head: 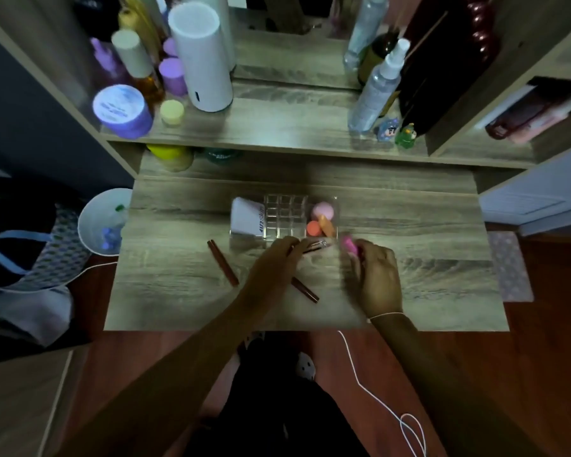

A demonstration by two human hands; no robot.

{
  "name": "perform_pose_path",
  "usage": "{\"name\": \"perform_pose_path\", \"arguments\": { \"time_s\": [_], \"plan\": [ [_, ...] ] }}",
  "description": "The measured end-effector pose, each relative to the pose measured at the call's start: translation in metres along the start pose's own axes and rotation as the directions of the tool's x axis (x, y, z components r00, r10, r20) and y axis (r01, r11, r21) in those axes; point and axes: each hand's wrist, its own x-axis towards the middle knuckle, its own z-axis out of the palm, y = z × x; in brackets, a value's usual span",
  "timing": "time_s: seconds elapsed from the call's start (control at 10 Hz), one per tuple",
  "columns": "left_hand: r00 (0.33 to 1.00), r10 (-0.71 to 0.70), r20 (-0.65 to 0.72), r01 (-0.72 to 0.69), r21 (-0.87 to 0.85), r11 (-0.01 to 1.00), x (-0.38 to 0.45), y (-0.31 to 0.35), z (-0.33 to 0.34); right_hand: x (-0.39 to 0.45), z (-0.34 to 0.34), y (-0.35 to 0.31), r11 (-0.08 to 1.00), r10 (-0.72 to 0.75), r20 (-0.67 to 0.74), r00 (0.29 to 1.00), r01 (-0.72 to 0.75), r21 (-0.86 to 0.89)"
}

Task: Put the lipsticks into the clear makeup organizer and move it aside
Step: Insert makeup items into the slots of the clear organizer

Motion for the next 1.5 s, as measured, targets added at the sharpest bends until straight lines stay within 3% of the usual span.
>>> {"name": "perform_pose_path", "arguments": {
  "time_s": [0.1, 0.2, 0.3, 0.4, 0.5, 0.7, 0.8, 0.9, 1.0, 1.3, 1.5],
  "plan": [
    [0.962, 0.013, -0.273, 0.011, 0.085, 0.996, 0.007, 0.002, -0.034, 0.018, -0.01, -0.026, 0.952, 0.074, 0.021, 0.997, -0.076, 0.298],
    [0.962, 0.03, -0.271, -0.051, -0.072, 0.996, 0.02, -0.007, -0.059, 0.044, -0.013, -0.056, 0.826, 0.153, 0.094, 0.984, -0.18, 0.534],
    [0.934, -0.053, -0.354, -0.021, -0.203, 0.979, 0.038, -0.014, -0.087, 0.067, -0.017, -0.074, 0.531, 0.234, 0.242, 0.942, -0.332, 0.78],
    [0.938, -0.081, -0.336, -0.014, -0.273, 0.962, 0.048, -0.018, -0.098, 0.087, -0.023, -0.086, -0.066, 0.237, 0.532, 0.813, -0.532, 0.844],
    [0.94, -0.065, -0.334, -0.035, -0.285, 0.958, 0.055, -0.022, -0.099, 0.097, -0.021, -0.087, -0.185, 0.194, 0.613, 0.766, -0.585, 0.79],
    [0.947, -0.044, -0.319, -0.063, -0.318, 0.946, 0.065, -0.022, -0.091, 0.116, -0.009, -0.097, 0.253, 0.253, 0.5, 0.828, -0.555, 0.792],
    [0.961, -0.053, -0.272, -0.037, -0.317, 0.948, 0.069, -0.023, -0.09, 0.123, 0.0, -0.098, 0.413, 0.262, 0.408, 0.875, -0.484, 0.772],
    [0.965, -0.061, -0.256, -0.021, -0.306, 0.952, 0.074, -0.025, -0.089, 0.124, 0.008, -0.094, 0.711, 0.222, 0.281, 0.934, -0.352, 0.609],
    [0.967, -0.045, -0.251, -0.028, -0.278, 0.96, 0.076, -0.024, -0.09, 0.126, 0.012, -0.094, 0.842, 0.138, 0.263, 0.955, -0.253, 0.477],
    [0.971, 0.022, -0.237, -0.07, -0.195, 0.978, 0.074, -0.03, -0.087, 0.13, 0.024, -0.093, 0.976, -0.044, 0.281, 0.959, -0.019, 0.215],
    [0.97, 0.037, -0.239, -0.08, -0.174, 0.982, 0.074, -0.03, -0.087, 0.131, 0.034, -0.09, 0.99, -0.072, 0.301, 0.951, 0.03, 0.141]
  ]
}}
